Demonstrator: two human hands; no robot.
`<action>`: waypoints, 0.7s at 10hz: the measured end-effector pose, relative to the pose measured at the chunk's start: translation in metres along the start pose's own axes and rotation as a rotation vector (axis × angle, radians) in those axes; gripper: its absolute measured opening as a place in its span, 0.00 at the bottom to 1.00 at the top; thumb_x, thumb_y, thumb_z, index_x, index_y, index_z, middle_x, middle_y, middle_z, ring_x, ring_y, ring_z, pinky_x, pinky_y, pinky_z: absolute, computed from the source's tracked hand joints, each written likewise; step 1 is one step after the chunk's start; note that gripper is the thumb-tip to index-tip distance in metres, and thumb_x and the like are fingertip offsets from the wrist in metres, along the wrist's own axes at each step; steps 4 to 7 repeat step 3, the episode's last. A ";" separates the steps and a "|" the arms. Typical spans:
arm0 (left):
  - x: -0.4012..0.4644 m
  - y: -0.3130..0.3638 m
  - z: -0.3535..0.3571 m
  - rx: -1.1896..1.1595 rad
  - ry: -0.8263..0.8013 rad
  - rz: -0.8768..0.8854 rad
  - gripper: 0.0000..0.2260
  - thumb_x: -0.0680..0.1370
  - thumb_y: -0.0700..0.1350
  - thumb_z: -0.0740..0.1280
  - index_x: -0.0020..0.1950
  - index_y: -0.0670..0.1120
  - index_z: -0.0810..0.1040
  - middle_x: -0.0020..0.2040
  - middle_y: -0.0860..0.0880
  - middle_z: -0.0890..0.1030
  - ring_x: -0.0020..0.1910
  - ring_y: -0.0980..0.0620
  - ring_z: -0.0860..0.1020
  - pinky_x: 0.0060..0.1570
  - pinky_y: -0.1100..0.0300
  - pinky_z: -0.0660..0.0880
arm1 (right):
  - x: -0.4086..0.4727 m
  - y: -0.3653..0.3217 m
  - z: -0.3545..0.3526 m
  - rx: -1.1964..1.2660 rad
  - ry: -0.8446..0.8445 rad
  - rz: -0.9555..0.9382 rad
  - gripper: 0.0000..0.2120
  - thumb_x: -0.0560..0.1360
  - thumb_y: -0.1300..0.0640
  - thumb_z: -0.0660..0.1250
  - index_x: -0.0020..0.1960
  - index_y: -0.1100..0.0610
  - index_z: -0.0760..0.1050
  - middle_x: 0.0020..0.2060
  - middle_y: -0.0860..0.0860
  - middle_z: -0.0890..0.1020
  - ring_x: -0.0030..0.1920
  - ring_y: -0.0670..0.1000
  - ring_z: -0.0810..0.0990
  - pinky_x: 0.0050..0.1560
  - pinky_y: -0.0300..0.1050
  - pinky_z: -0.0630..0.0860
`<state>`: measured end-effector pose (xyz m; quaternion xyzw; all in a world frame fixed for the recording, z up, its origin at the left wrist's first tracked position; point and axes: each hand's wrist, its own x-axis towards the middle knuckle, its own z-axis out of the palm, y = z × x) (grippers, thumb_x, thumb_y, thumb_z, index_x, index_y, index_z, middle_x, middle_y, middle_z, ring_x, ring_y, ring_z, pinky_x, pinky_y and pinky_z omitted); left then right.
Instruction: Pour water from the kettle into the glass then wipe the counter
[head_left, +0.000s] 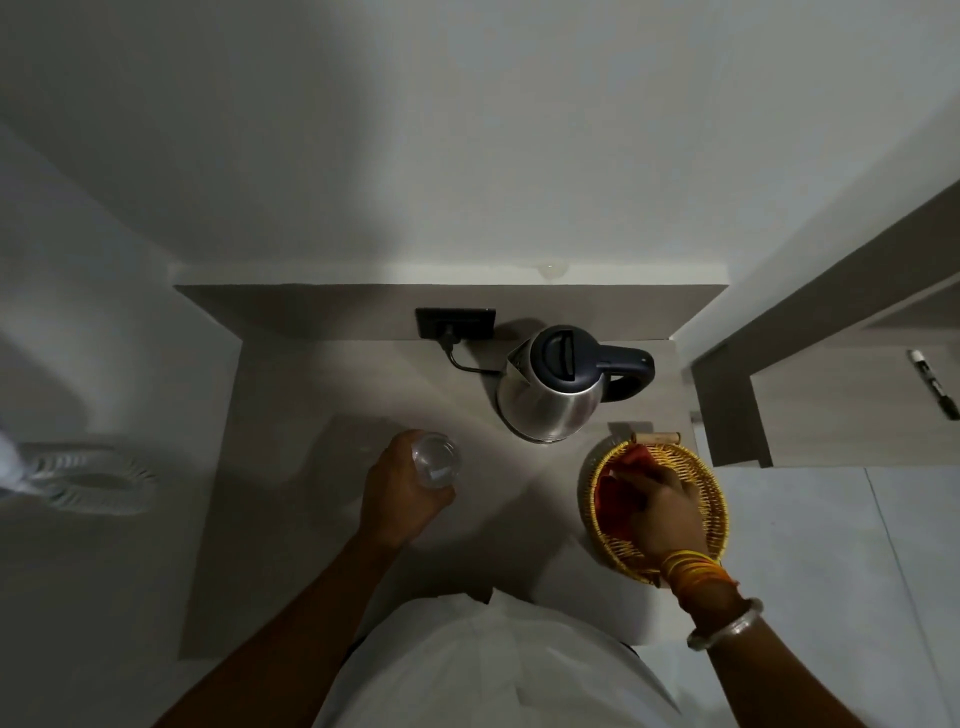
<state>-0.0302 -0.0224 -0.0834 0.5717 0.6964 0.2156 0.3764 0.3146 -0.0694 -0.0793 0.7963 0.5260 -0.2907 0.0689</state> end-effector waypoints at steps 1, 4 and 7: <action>0.000 -0.002 0.000 0.011 -0.015 -0.006 0.37 0.61 0.45 0.86 0.66 0.51 0.75 0.60 0.50 0.82 0.57 0.47 0.82 0.53 0.59 0.77 | -0.004 -0.010 0.000 -0.024 0.080 0.010 0.26 0.73 0.54 0.73 0.70 0.43 0.75 0.70 0.58 0.72 0.70 0.67 0.65 0.70 0.67 0.66; -0.002 0.012 -0.007 -0.024 -0.008 0.044 0.44 0.61 0.62 0.83 0.71 0.51 0.70 0.69 0.51 0.76 0.66 0.48 0.77 0.60 0.54 0.78 | -0.015 -0.054 -0.021 0.169 0.416 -0.312 0.23 0.71 0.62 0.72 0.65 0.49 0.78 0.63 0.57 0.76 0.65 0.61 0.71 0.65 0.63 0.70; -0.002 0.012 -0.007 -0.024 -0.008 0.044 0.44 0.61 0.62 0.83 0.71 0.51 0.70 0.69 0.51 0.76 0.66 0.48 0.77 0.60 0.54 0.78 | -0.015 -0.054 -0.021 0.169 0.416 -0.312 0.23 0.71 0.62 0.72 0.65 0.49 0.78 0.63 0.57 0.76 0.65 0.61 0.71 0.65 0.63 0.70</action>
